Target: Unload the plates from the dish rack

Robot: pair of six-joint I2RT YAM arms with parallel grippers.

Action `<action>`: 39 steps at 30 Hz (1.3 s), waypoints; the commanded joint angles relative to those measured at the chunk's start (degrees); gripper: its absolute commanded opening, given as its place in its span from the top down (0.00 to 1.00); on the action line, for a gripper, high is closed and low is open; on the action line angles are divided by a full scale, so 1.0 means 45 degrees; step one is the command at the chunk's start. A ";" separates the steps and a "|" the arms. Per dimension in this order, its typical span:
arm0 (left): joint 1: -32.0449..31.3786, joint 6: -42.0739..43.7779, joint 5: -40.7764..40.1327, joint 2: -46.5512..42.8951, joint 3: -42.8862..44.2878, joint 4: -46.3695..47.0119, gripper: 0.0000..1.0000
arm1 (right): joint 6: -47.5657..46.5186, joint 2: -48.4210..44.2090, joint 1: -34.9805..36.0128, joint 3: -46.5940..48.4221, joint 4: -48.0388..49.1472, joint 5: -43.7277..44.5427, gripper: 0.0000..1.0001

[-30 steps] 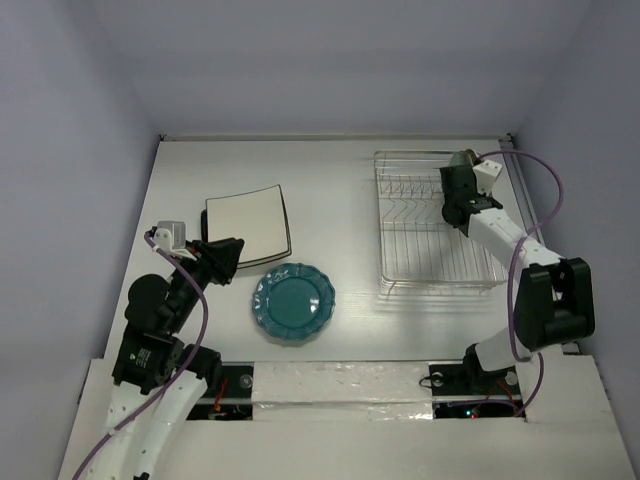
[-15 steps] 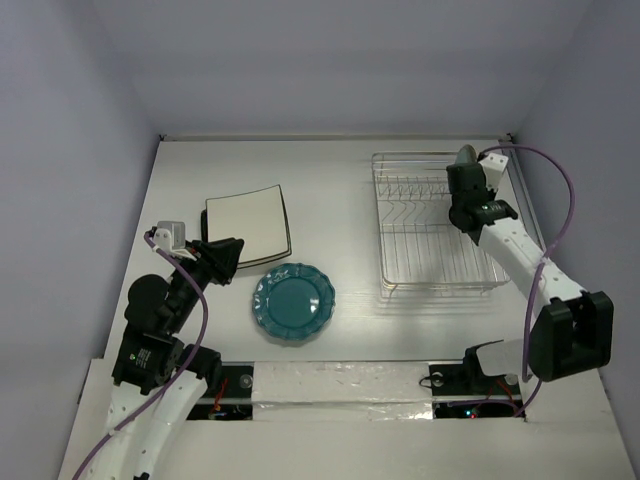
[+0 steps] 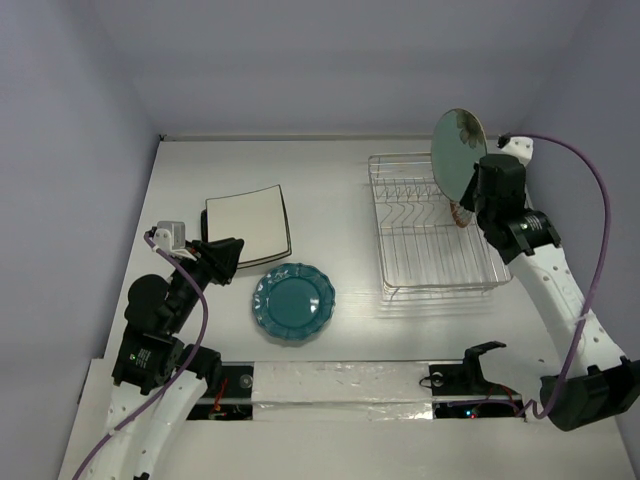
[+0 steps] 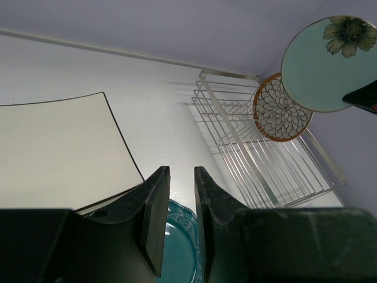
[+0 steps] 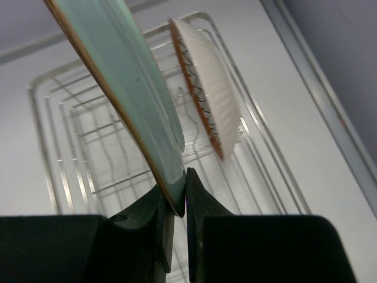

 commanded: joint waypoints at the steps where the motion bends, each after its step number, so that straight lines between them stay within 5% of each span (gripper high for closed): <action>1: -0.0096 0.0019 0.0066 -0.0118 0.0071 0.0467 0.79 | 0.0483 -0.0688 0.0034 0.0923 0.1599 -0.1965 1.00; 9: -0.0096 0.0019 -0.0129 -0.0059 0.0110 0.0448 0.79 | 0.1731 -0.1509 0.0696 -0.0712 0.2982 -0.8034 1.00; 15: 0.0021 0.0078 -0.0285 0.0038 0.0168 0.0408 0.79 | 0.3467 -0.1316 0.3819 -0.2395 0.5129 -1.0246 1.00; 24: 0.0137 0.0175 -0.0656 0.0136 0.0266 0.0370 0.79 | 0.5754 0.0968 0.7589 -0.4231 0.8080 -1.1011 1.00; 39: 0.0138 0.0136 -0.0520 -0.0001 0.0188 0.0369 0.79 | 0.6910 0.3763 0.8452 -0.4995 0.9510 -1.2241 1.00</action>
